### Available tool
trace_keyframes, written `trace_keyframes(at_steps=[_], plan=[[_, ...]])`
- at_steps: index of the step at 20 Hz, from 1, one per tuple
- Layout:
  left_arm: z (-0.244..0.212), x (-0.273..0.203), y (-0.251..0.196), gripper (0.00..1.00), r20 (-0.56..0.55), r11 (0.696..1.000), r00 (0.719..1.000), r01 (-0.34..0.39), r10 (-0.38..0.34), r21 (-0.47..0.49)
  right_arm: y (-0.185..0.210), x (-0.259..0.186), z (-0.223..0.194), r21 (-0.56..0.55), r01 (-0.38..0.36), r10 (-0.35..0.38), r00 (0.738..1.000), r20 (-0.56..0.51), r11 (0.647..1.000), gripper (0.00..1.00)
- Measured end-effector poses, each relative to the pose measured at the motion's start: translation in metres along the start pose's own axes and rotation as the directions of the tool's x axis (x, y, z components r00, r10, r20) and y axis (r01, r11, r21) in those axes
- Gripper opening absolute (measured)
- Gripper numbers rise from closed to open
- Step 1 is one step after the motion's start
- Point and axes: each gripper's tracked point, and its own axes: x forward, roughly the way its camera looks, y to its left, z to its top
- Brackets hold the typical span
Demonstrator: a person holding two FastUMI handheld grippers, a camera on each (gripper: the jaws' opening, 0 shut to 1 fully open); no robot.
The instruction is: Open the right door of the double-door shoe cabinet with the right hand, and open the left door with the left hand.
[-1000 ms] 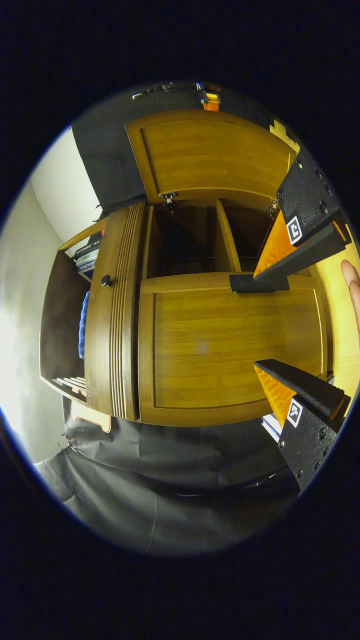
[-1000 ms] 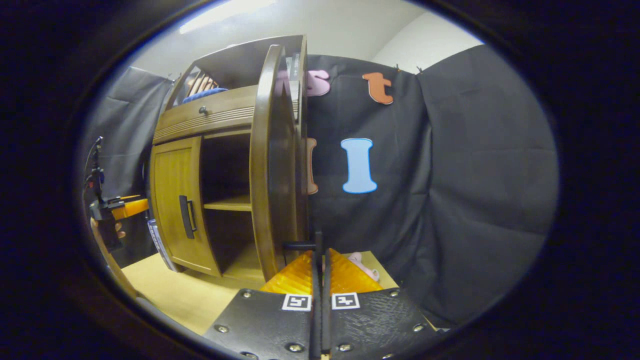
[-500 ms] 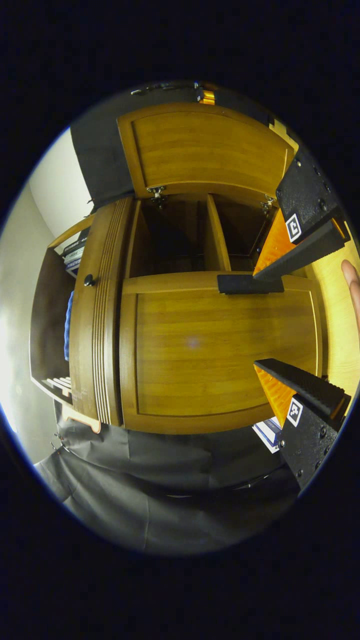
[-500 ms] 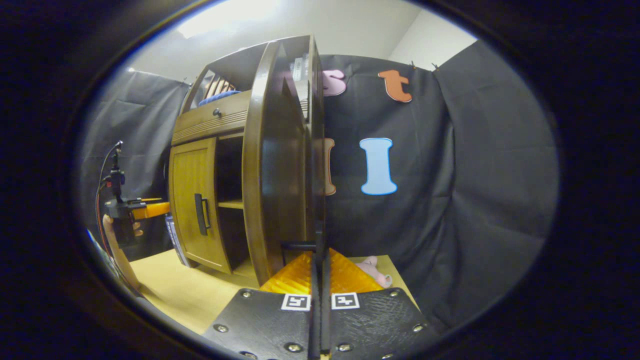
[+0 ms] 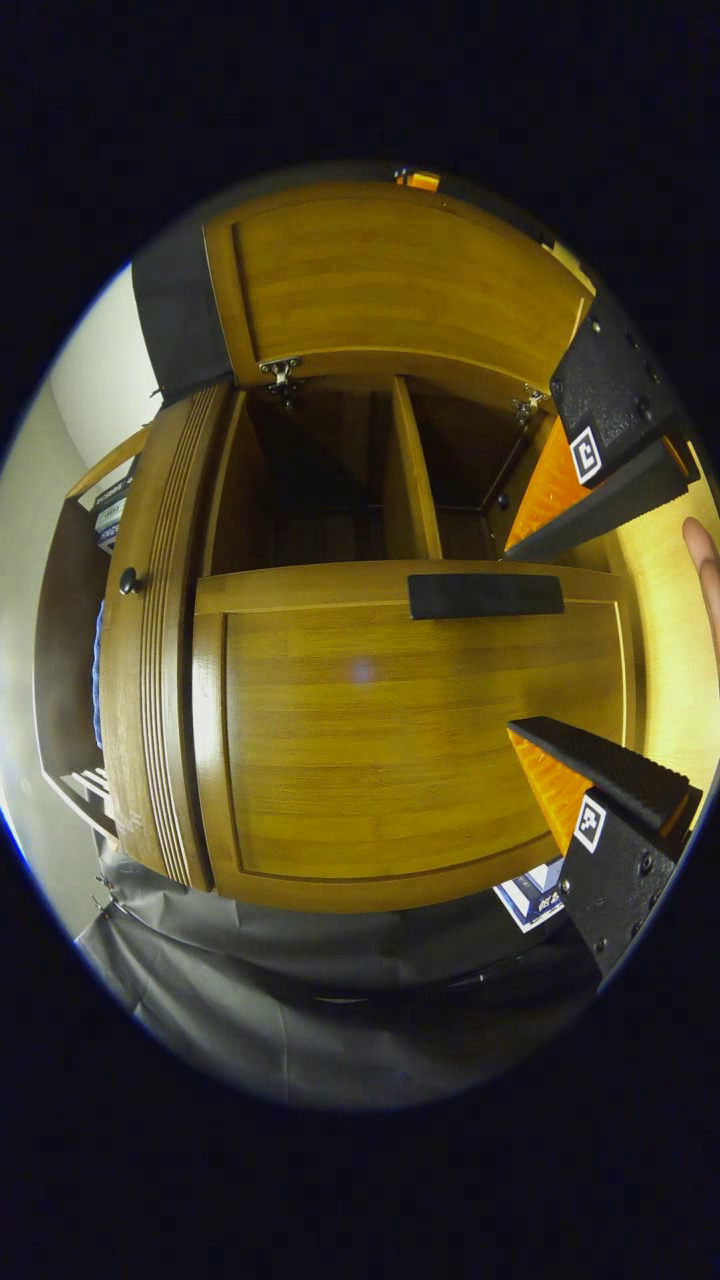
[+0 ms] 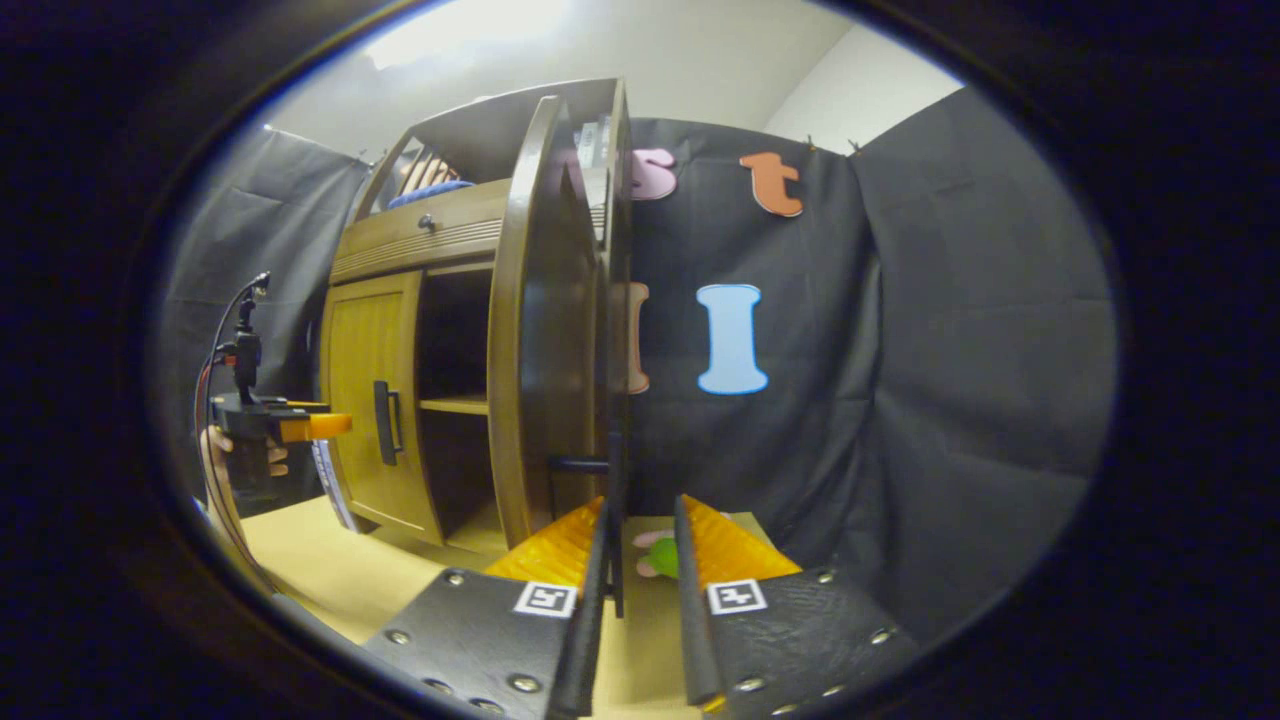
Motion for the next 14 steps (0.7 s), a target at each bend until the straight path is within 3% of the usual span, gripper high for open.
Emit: trace_keyframes(at_steps=[1,5,9,12,14], plan=[[0.001,0.007,0.0,0.97,0.002,1.0,1.0,-0.006,0.006,-0.007,-0.007,-0.005,0.003,0.0,0.035,-0.035,0.999,0.007,0.999,0.42],[0.007,0.035,-0.002,0.96,0.025,1.0,0.999,-0.025,0.025,-0.005,-0.017,-0.041,0.029,0.039,0.085,-0.087,0.993,0.074,0.996,1.0],[-0.003,0.065,-0.009,0.96,-0.004,1.0,1.0,-0.019,0.019,-0.005,-0.01,-0.067,0.059,0.063,0.114,-0.122,0.984,0.128,0.991,0.97],[0.004,0.078,-0.013,0.93,0.011,0.999,1.0,-0.015,0.015,-0.031,0.024,-0.083,0.083,0.046,0.069,-0.076,0.982,0.174,0.997,1.0],[0.017,0.079,-0.018,0.86,0.061,0.999,0.998,-0.024,0.026,-0.03,0.043,-0.09,0.097,0.014,0.048,-0.05,0.979,0.2,0.999,1.0]])
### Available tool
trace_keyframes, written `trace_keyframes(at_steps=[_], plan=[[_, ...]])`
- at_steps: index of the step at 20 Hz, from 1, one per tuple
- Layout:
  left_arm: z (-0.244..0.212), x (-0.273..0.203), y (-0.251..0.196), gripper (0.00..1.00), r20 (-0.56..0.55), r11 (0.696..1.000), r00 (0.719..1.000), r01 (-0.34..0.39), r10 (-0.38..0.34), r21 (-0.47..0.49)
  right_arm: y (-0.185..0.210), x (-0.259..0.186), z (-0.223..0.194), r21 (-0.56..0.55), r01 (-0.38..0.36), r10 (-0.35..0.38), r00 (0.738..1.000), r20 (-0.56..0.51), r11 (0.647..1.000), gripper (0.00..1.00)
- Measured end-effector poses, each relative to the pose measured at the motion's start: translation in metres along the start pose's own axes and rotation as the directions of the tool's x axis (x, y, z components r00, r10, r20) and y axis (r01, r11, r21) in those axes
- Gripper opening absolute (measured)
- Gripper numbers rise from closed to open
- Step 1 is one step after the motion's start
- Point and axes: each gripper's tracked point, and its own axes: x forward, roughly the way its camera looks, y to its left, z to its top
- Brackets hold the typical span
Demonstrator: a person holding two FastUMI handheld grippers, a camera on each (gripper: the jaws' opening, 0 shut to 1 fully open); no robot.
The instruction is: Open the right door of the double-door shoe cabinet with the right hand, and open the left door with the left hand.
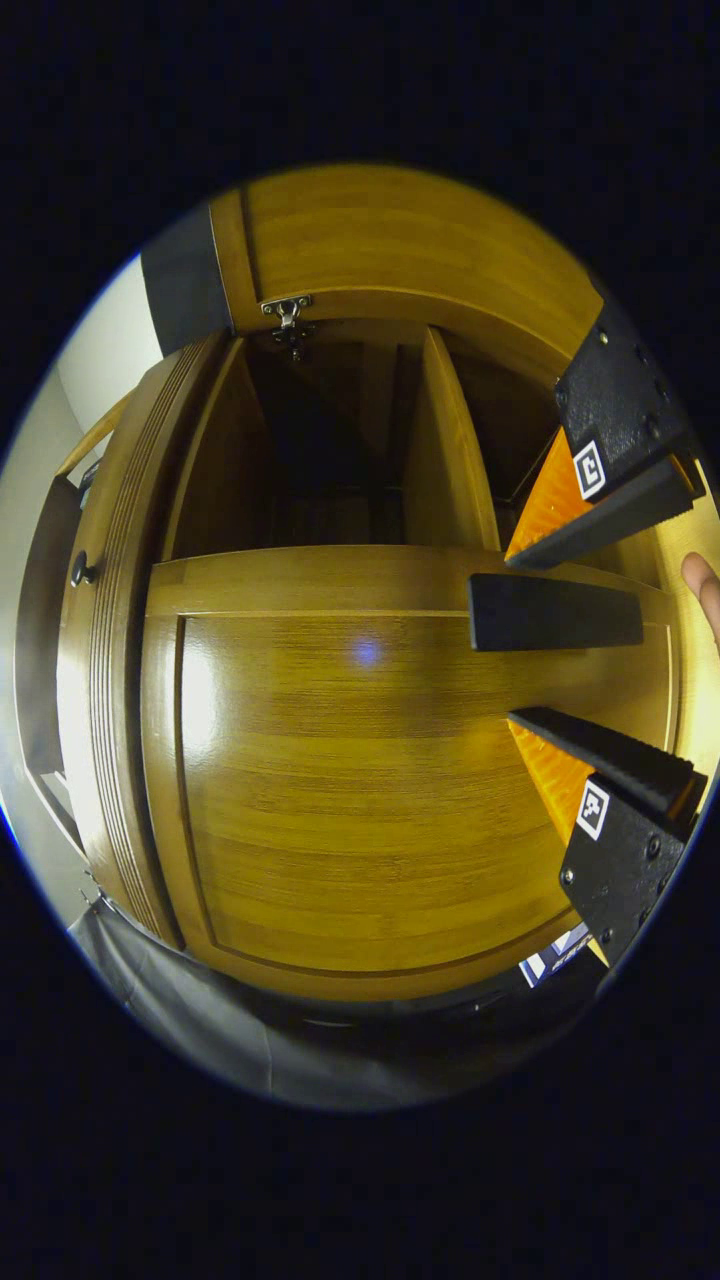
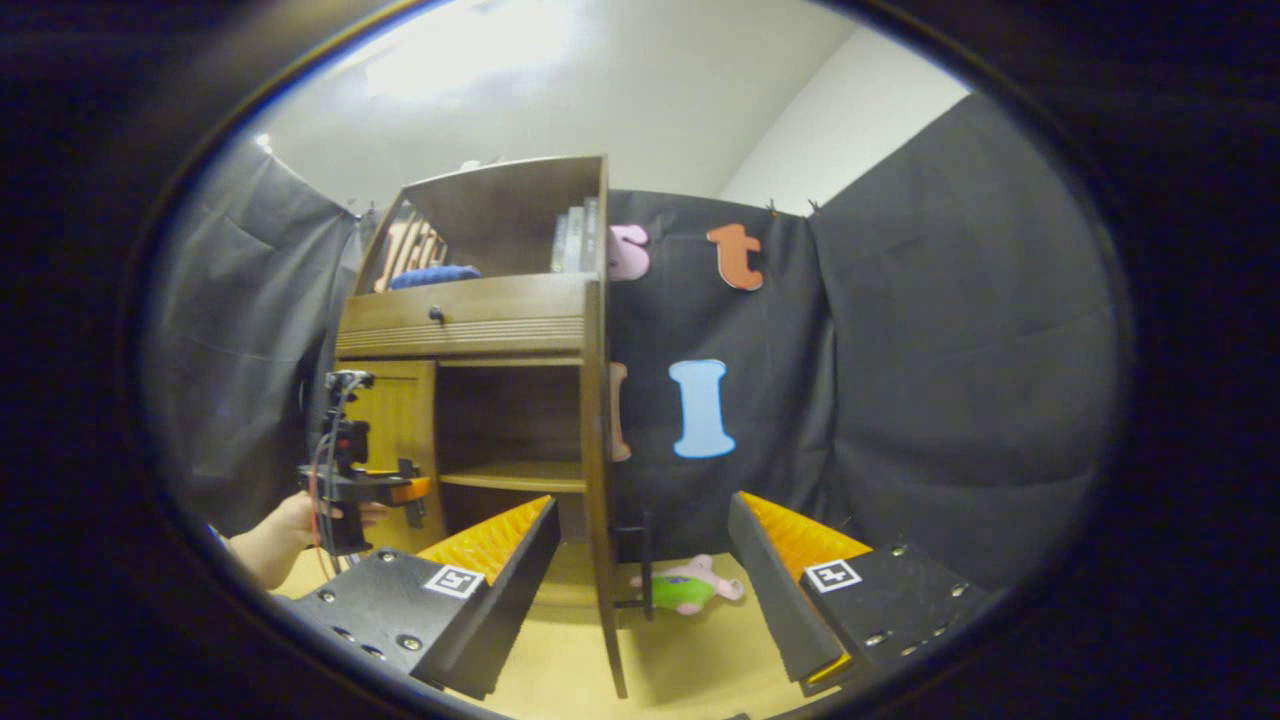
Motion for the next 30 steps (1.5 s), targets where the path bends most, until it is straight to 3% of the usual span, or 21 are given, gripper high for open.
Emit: trace_keyframes(at_steps=[2,6,11,17,25,30], plan=[[0.01,0.005,-0.01,0.68,0.044,0.999,0.999,0.029,-0.029,0.017,0.017,-0.002,0.003,-0.008,-0.009,0.009,1.0,-0.003,1.0,1.0],[0.001,-0.001,-0.007,0.34,-0.057,0.998,0.998,0.04,-0.037,0.054,0.061,-0.007,0.01,0.005,-0.055,0.055,0.998,-0.018,0.998,1.0],[0.001,-0.026,-0.009,0.33,-0.104,0.992,0.988,0.117,-0.112,0.042,0.087,-0.01,0.019,0.062,-0.073,0.074,0.997,-0.019,0.995,0.99],[0.005,-0.068,-0.004,0.34,-0.101,0.981,0.977,0.192,-0.188,0.031,0.089,-0.013,0.02,0.097,-0.029,0.031,0.999,-0.029,0.995,0.98],[0.005,-0.126,0.014,0.31,-0.109,0.973,0.968,0.229,-0.224,0.033,0.096,-0.012,0.018,0.059,0.062,-0.058,0.997,-0.057,0.996,1.0],[0.003,-0.159,0.033,0.32,-0.125,0.972,0.965,0.234,-0.231,0.014,0.131,-0.016,0.022,0.057,0.01,-0.008,0.999,-0.048,0.998,1.0]])
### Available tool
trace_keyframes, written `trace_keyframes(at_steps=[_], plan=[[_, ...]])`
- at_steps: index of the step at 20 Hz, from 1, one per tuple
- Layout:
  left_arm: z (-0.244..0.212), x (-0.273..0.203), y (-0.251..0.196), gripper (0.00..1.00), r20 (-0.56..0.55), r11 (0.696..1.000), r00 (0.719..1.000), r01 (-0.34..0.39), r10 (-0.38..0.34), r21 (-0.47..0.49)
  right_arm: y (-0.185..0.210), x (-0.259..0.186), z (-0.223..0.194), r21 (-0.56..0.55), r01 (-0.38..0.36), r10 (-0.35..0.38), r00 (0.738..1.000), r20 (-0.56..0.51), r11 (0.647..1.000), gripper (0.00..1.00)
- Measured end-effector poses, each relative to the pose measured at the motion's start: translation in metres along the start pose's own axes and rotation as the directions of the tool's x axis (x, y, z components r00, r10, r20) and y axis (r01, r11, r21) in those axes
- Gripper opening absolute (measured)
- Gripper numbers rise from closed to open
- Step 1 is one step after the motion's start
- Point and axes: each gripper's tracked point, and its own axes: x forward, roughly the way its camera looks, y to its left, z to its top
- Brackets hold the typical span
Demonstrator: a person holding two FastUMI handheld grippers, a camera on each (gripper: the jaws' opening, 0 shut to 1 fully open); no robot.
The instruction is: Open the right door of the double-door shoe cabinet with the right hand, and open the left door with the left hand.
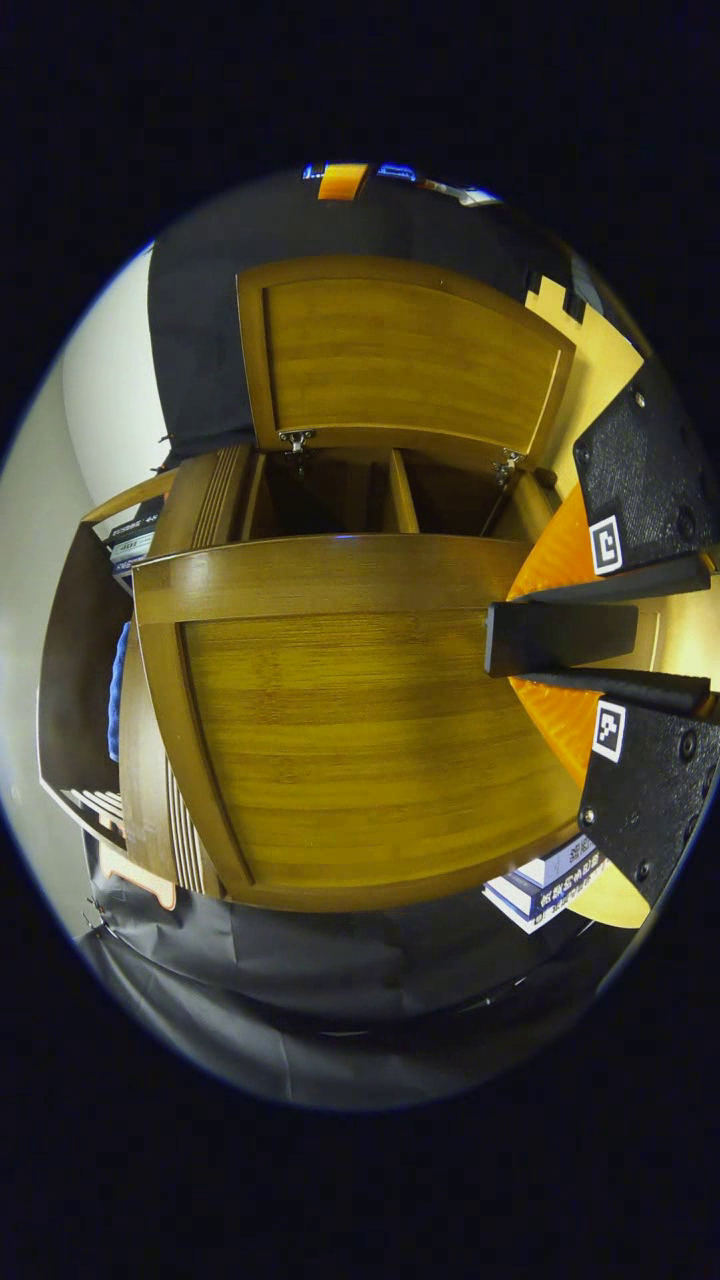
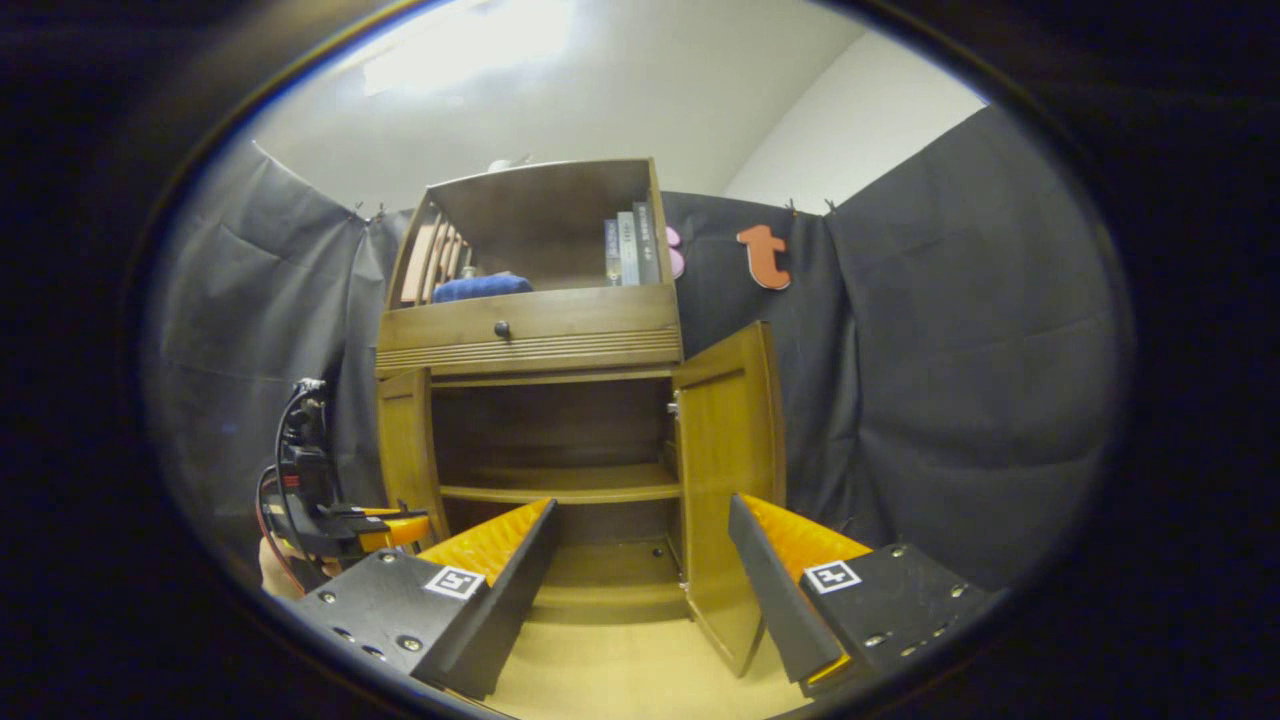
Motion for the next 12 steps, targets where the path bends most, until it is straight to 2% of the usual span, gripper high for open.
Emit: trace_keyframes(at_steps=[4,9,10,12], plan=[[-0.002,-0.023,0.01,0.32,-0.018,1.0,1.0,0.006,-0.006,0.004,0.019,-0.005,0.008,-0.014,-0.04,0.04,0.998,0.039,0.999,0.98],[-0.008,-0.045,0.025,0.33,-0.023,0.999,0.999,-0.029,0.029,0.014,0.025,-0.005,0.001,0.017,-0.067,0.067,0.997,0.029,0.998,1.0],[-0.011,-0.049,0.028,0.32,-0.027,0.999,0.999,-0.037,0.038,0.016,0.025,-0.006,-0.002,0.017,-0.067,0.067,0.997,0.027,0.998,0.97],[-0.013,-0.058,0.036,0.31,-0.029,0.998,0.998,-0.058,0.059,0.024,0.023,-0.004,-0.009,0.007,-0.069,0.068,0.998,0.01,0.998,1.0]])
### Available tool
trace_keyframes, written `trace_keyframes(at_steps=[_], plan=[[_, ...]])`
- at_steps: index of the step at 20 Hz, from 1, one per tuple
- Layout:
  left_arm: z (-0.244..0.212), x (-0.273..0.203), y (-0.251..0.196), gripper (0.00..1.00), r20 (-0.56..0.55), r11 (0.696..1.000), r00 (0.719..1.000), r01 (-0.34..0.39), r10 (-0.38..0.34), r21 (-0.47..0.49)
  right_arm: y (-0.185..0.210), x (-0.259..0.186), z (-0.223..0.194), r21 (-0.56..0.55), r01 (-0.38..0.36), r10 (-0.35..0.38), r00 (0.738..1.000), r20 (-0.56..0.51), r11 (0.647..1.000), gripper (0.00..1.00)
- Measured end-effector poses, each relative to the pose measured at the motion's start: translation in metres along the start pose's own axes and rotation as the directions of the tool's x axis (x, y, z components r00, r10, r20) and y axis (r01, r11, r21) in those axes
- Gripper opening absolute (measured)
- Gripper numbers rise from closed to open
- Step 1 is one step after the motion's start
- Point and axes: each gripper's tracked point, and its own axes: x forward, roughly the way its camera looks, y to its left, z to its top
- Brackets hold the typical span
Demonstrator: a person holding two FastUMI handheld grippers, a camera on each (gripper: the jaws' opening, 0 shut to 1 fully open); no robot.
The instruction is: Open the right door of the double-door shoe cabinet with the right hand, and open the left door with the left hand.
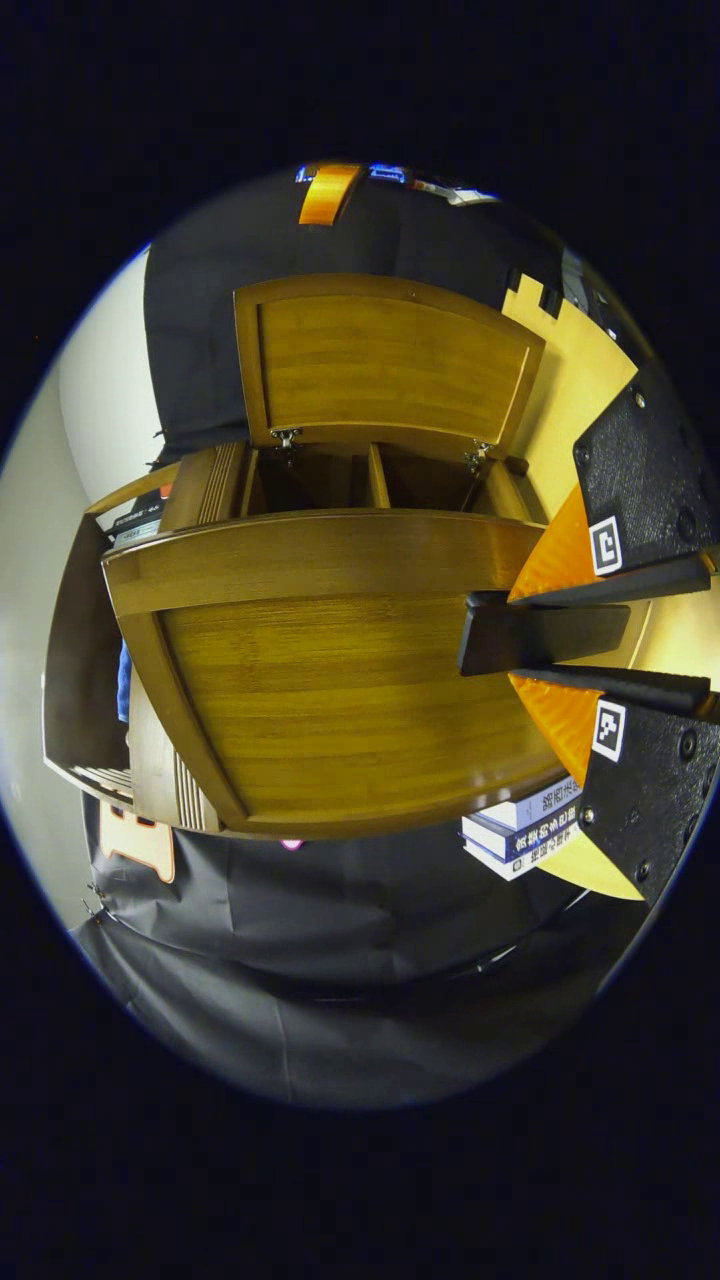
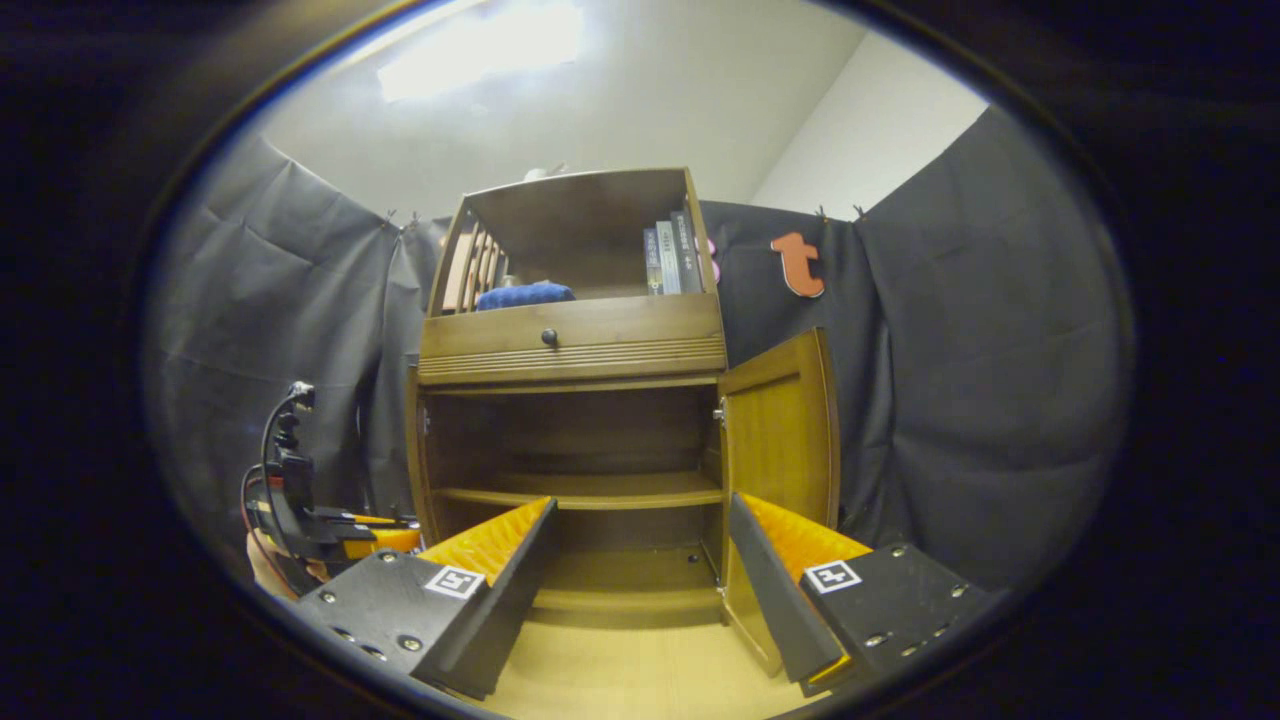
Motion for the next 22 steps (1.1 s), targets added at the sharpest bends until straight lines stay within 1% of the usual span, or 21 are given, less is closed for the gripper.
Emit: trace_keyframes(at_steps=[1,2,3,4,5,6,9,10,11,12,13,14,16,17,20,21,22], plan=[[-0.002,-0.004,0.004,0.3,-0.001,1.0,1.0,-0.012,0.012,0.009,-0.003,-0.001,-0.003,0.0,0.003,-0.003,1.0,-0.015,1.0,1.0],[-0.002,-0.009,0.008,0.32,0.003,1.0,1.0,-0.028,0.028,0.013,-0.006,-0.001,-0.005,0.006,0.006,-0.006,1.0,-0.023,1.0,1.0],[-0.002,-0.015,0.014,0.26,0.011,0.999,0.999,-0.045,0.045,0.013,-0.006,-0.002,-0.004,0.015,0.004,-0.003,1.0,-0.025,1.0,1.0],[-0.003,-0.017,0.019,0.26,0.014,0.998,0.998,-0.064,0.064,0.019,-0.006,-0.003,-0.004,0.022,0.003,-0.003,1.0,-0.024,1.0,0.98],[-0.004,-0.022,0.025,0.26,0.02,0.996,0.996,-0.084,0.083,0.023,-0.007,-0.004,-0.003,0.025,0.004,-0.004,1.0,-0.02,1.0,1.0],[-0.006,-0.025,0.032,0.23,0.022,0.994,0.994,-0.104,0.103,0.03,-0.007,-0.006,-0.003,0.025,0.004,-0.004,1.0,-0.015,1.0,0.97],[-0.009,-0.035,0.05,0.17,0.037,0.984,0.985,-0.169,0.168,0.051,-0.005,-0.006,-0.003,0.016,0.001,-0.001,1.0,-0.007,1.0,0.97],[-0.01,-0.039,0.056,0.18,0.041,0.981,0.982,-0.188,0.186,0.056,-0.003,-0.004,-0.003,0.012,-0.003,0.003,1.0,-0.007,1.0,1.0],[-0.01,-0.042,0.063,0.16,0.043,0.977,0.979,-0.203,0.2,0.063,0.001,-0.002,-0.004,0.01,-0.01,0.01,1.0,-0.008,1.0,0.97],[-0.011,-0.046,0.07,0.17,0.046,0.974,0.976,-0.217,0.215,0.065,0.004,-0.001,-0.007,0.012,-0.018,0.018,1.0,-0.011,1.0,0.97],[-0.011,-0.047,0.077,0.13,0.048,0.97,0.972,-0.234,0.23,0.074,0.008,-0.001,-0.009,0.016,-0.027,0.028,1.0,-0.015,0.999,0.97],[-0.013,-0.049,0.085,0.14,0.049,0.964,0.967,-0.253,0.25,0.08,0.013,0.001,-0.012,0.021,-0.036,0.037,0.999,-0.019,0.999,1.0],[-0.014,-0.055,0.1,0.08,0.052,0.953,0.957,-0.289,0.285,0.095,0.022,0.005,-0.015,0.025,-0.056,0.056,0.998,-0.027,0.998,1.0],[-0.014,-0.056,0.106,0.06,0.05,0.952,0.957,-0.291,0.287,0.092,0.026,0.008,-0.014,0.025,-0.066,0.066,0.997,-0.028,0.998,0.98],[-0.015,-0.059,0.115,0.05,0.051,0.959,0.961,-0.274,0.271,0.072,0.035,0.009,-0.017,0.021,-0.082,0.083,0.996,-0.028,0.996,0.98],[-0.016,-0.06,0.118,0.04,0.051,0.962,0.963,-0.266,0.263,0.065,0.038,0.01,-0.017,0.02,-0.087,0.088,0.996,-0.03,0.996,0.98],[-0.016,-0.061,0.12,0.03,0.052,0.964,0.965,-0.259,0.256,0.056,0.04,0.009,-0.021,0.019,-0.091,0.091,0.995,-0.033,0.996,1.0]])
